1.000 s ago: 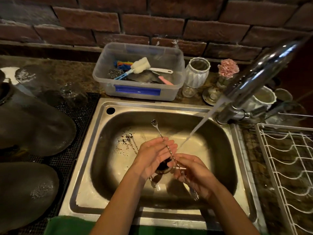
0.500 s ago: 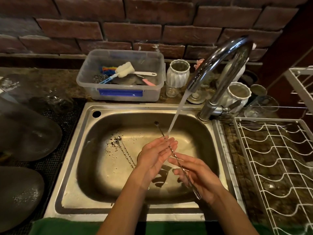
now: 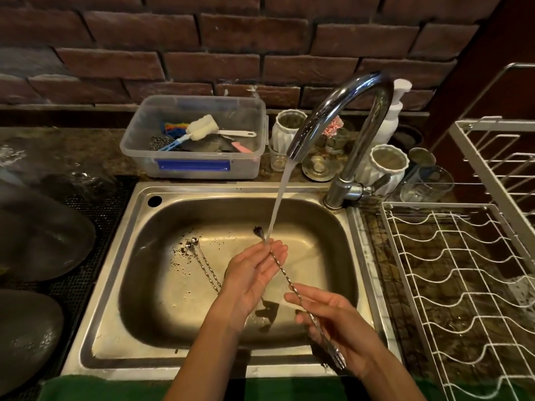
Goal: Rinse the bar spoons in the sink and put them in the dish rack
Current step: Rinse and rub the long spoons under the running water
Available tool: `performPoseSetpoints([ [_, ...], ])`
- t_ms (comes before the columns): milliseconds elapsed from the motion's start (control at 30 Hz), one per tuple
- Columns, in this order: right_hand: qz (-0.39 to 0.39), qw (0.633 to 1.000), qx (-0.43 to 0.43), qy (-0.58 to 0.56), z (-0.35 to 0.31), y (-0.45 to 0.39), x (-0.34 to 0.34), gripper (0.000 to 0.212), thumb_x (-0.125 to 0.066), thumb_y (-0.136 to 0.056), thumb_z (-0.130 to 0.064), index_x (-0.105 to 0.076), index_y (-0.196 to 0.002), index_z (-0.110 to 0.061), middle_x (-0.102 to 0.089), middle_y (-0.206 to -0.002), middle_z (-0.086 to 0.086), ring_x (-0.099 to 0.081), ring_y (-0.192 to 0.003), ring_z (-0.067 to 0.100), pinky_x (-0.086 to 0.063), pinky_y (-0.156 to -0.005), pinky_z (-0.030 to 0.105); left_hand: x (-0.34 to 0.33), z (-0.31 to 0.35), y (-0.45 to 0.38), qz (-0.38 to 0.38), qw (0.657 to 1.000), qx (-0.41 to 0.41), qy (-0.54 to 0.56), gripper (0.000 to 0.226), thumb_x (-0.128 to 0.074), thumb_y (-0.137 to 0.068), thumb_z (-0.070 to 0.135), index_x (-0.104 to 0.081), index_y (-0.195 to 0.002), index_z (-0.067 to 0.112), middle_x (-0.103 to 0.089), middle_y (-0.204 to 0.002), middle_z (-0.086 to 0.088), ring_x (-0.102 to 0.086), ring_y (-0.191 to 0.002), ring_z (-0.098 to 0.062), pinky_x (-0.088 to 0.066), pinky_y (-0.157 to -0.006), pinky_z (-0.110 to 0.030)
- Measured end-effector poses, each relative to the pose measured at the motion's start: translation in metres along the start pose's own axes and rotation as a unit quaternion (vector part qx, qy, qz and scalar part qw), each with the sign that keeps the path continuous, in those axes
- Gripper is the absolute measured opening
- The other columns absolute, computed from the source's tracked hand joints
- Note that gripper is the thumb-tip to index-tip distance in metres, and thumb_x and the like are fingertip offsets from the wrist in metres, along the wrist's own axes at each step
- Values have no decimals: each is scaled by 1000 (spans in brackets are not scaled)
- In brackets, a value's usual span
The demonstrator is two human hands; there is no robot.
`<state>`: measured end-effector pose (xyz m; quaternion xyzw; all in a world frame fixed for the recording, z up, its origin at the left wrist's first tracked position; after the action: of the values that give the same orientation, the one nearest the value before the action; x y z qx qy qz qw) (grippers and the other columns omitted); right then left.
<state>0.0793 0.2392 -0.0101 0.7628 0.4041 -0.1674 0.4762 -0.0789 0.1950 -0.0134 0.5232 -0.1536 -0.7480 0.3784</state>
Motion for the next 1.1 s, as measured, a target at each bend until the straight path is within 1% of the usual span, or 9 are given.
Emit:
performPoseSetpoints([
  [133,8,1000,-7,2,5,11,2,41,-73,-82,2,-67,-122,-1,-65,-128,23,-74,-69,23,-57,-44,23,3,6,-1,9,1000,-12,12,26,-57,-93,-7,-59,-118,-14,-70,-112,-31,-74,-98,-35,-63,-78,-38],
  [300,32,999,5,36,4,24,4,33,-69,-84,0,-71,-117,-5,-68,-124,22,-73,-69,23,-54,-42,22,5,1,-2,17,1000,4,0,30,-58,-92,-8,-59,-120,-16,-70,-111,-31,-73,-101,-36,-62,-75,-36],
  [567,69,995,8,78,0,30,10,34,-68,-82,-5,-73,-115,-9,-72,-119,18,-72,-69,24,-50,-42,21,0,0,0,28,999,-17,11,31,-57,-91,-10,-58,-123,-10,-69,-114,-32,-73,-99,-35,-61,-85,-41],
  [733,115,980,47,155,-11,35,6,31,-68,-83,-5,-74,-112,-10,-76,-105,19,-60,-49,17,-46,-37,21,0,12,-3,30,999,-35,8,20,-52,-96,-7,-62,-112,-11,-68,-113,-33,-74,-94,-36,-59,-87,-43],
  [833,141,967,55,205,-19,40,3,28,-65,-88,-3,-74,-114,-10,-77,-80,14,-56,-43,16,-45,-37,21,-2,15,-4,26,999,-19,-5,18,-53,-98,1,-66,-101,-11,-69,-110,-32,-73,-94,-38,-59,-87,-46],
  [933,171,937,73,296,-27,47,-2,26,-67,-88,-8,-76,-111,-19,-70,-63,13,-52,-42,14,-44,-40,19,-4,14,-5,20,1000,-11,-15,20,-56,-96,1,-65,-107,-13,-69,-114,-33,-73,-99,-40,-58,-88,-46],
  [967,192,916,88,341,-30,49,-3,26,-69,-87,-10,-77,-108,-24,-71,-65,10,-54,-45,12,-45,-43,17,-6,14,-5,16,1000,-10,-16,22,-60,-93,0,-64,-110,-14,-68,-115,-34,-72,-101,-41,-58,-89,-46],
  [1033,236,849,139,451,-37,55,-8,30,-73,-85,-11,-77,-105,-32,-75,-80,-2,-61,-60,6,-51,-55,14,-9,13,-4,7,1000,-9,-16,29,-69,-80,-3,-67,-106,-15,-67,-114,-36,-71,-103,-42,-58,-90,-46],
  [1100,245,784,180,541,-41,61,-16,36,-74,-85,-9,-75,-108,-36,-74,-95,-13,-67,-78,3,-57,-73,18,-12,12,-4,-7,1000,-5,-22,17,-67,-80,-5,-74,-93,-13,-68,-111,-36,-72,-100,-41,-60,-88,-45],
])
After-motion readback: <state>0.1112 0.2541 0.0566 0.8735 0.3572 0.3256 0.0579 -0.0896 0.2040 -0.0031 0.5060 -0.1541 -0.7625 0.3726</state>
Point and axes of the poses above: each hand's wrist, its own y-axis away from the middle knuckle, its own x-axis out of the back of the hand, z = x × y, the point moved 6 cm from there along -y, towards the middle knuckle
